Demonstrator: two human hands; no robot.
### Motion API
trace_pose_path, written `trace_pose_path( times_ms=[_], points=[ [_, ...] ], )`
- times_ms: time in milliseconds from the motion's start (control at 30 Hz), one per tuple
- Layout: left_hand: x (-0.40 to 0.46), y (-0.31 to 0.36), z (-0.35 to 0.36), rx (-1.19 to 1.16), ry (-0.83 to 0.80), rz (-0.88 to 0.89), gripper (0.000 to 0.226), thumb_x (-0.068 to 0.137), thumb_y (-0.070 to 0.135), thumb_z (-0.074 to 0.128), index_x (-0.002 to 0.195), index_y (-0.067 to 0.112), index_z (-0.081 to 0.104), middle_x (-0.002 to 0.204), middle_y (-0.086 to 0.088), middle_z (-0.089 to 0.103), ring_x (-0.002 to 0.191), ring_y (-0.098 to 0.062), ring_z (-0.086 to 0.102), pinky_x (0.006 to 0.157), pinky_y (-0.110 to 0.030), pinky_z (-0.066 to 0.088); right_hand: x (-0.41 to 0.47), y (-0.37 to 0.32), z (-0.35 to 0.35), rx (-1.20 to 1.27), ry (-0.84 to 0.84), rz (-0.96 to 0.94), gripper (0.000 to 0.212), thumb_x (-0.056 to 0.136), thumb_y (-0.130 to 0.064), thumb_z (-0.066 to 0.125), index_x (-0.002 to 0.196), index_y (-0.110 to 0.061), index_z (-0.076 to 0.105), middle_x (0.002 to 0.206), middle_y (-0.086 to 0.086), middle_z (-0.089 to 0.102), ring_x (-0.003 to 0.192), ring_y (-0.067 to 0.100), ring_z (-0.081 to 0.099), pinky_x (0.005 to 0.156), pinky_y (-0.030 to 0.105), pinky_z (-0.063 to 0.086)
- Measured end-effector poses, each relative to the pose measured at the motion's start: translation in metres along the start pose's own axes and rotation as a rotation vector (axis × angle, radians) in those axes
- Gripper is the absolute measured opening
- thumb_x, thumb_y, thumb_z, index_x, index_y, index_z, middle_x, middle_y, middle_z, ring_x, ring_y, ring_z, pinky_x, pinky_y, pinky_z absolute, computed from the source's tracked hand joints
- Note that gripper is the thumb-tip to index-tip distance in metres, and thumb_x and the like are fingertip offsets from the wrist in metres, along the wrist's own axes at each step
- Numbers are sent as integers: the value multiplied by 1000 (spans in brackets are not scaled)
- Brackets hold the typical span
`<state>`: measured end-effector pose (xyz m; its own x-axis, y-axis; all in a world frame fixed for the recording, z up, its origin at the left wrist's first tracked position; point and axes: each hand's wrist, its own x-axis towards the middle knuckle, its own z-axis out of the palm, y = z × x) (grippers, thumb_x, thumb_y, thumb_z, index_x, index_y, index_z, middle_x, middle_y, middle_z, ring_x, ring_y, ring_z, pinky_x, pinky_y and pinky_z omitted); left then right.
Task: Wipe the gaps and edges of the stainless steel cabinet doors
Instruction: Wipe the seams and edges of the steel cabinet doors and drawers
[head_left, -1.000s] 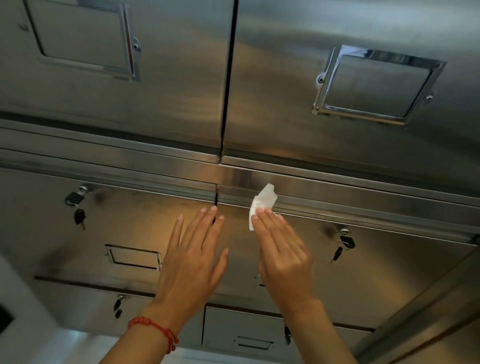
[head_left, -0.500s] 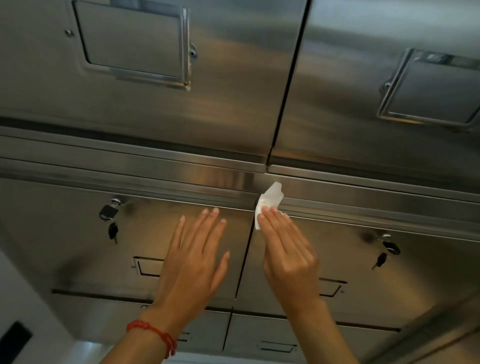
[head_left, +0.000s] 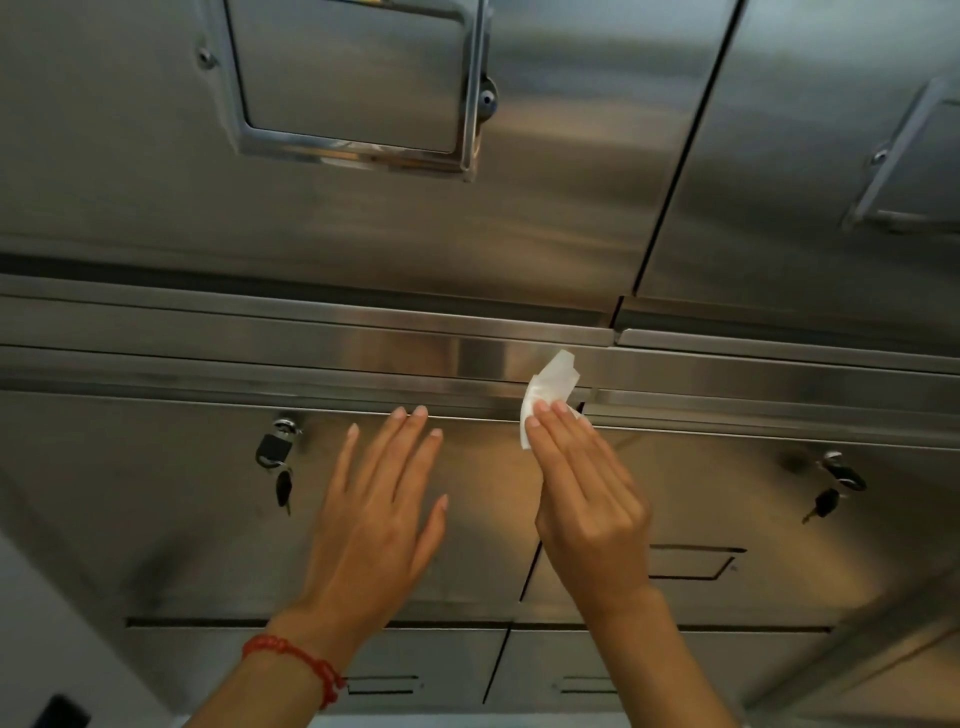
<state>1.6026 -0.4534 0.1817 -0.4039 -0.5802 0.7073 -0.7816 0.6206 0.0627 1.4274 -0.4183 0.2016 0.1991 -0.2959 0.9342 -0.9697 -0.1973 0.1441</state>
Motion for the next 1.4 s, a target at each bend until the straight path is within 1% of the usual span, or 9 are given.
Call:
trace_pose_path(
  times_ms=[267, 400, 533, 633, 800, 933, 1067, 1233, 1400],
  points=[
    [-1, -20, 9, 23, 2, -40, 58, 101, 37, 17, 128, -1, 51, 136, -20, 49, 131, -28, 36, 108, -50, 24, 1, 4, 18, -7, -4, -30, 23, 92, 3, 51, 104, 1, 71, 111, 15, 67, 107, 25, 64, 90, 38, 54],
    [-3, -26, 15, 57, -15, -56, 58, 101, 37, 17, 131, -1, 49, 137, -19, 49, 130, -29, 38, 109, -49, 23, -2, 8, 23, 9, -5, -37, 25, 93, 3, 48, 103, 1, 71, 111, 15, 67, 107, 24, 64, 88, 38, 54],
    [-3, -28, 20, 68, -17, -65, 57, 101, 37, 16, 134, 1, 44, 139, -18, 46, 133, -26, 34, 110, -49, 22, -4, 9, 27, 29, 7, -27, 22, 90, 5, 54, 103, 1, 71, 111, 14, 67, 107, 23, 63, 87, 38, 55],
    [-5, -31, 22, 86, -7, -50, 54, 100, 35, 20, 136, 1, 40, 142, -16, 43, 134, -26, 33, 110, -50, 22, -5, 6, 30, 35, 19, -16, 21, 89, 4, 55, 103, 0, 71, 111, 14, 67, 107, 23, 63, 89, 38, 54],
    [-6, -34, 25, 91, 25, -50, 53, 90, 29, 37, 137, 3, 36, 141, -17, 44, 133, -26, 33, 108, -51, 23, -4, 0, 34, 34, 20, 5, 20, 85, 6, 62, 102, 0, 71, 110, 14, 67, 107, 22, 63, 90, 37, 53],
    [-5, -31, 30, 49, 50, -75, 52, 89, 27, 37, 135, 3, 36, 138, -19, 47, 132, -29, 34, 109, -51, 23, -2, 2, 32, 38, 6, -16, 18, 88, 4, 60, 100, 0, 72, 109, 13, 68, 105, 22, 64, 86, 37, 56],
    [-6, -30, 32, 47, 65, -70, 53, 88, 27, 39, 135, 2, 36, 139, -20, 46, 132, -30, 33, 108, -53, 23, -2, 10, 24, 4, -22, -6, 22, 80, 9, 67, 101, 2, 72, 109, 14, 67, 105, 24, 64, 84, 40, 56],
    [-7, -30, 34, 39, 67, -63, 55, 88, 29, 39, 136, 2, 35, 139, -20, 45, 132, -30, 32, 108, -52, 23, 0, -2, 28, -2, 5, 28, 23, 84, 11, 59, 101, 3, 71, 109, 15, 67, 106, 25, 64, 86, 40, 55],
    [-7, -31, 33, 26, 71, -63, 55, 88, 28, 40, 137, 3, 34, 140, -18, 44, 133, -29, 31, 108, -53, 22, -2, 1, 26, 7, -34, 18, 25, 81, 13, 62, 102, 3, 71, 111, 15, 67, 108, 25, 63, 85, 40, 56]
  ],
)
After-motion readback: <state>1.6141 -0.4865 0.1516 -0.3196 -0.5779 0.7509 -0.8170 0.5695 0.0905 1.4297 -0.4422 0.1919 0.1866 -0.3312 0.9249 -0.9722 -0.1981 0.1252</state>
